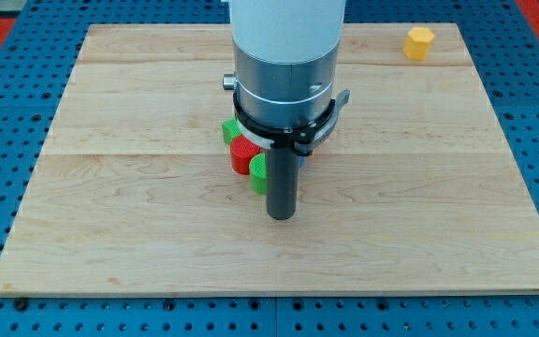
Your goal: Point your arm to center right
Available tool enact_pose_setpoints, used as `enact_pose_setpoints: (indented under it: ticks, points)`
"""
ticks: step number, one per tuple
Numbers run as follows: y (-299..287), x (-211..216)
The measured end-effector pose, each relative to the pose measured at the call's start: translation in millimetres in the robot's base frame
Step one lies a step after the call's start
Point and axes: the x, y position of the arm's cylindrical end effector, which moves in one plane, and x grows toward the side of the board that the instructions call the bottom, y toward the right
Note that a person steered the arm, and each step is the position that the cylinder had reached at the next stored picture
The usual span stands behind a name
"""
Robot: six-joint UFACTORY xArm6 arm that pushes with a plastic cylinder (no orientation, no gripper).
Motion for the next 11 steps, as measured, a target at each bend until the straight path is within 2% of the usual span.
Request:
enact_pose_setpoints:
  ticks: [1, 3, 7, 8, 10, 11]
  points:
    - [2.2, 2.2]
    - [89.7, 9.7]
    - [72.6, -4.1]
    - [87.3, -26.5]
    - [93.2, -35.4]
    - [145.0, -39.0]
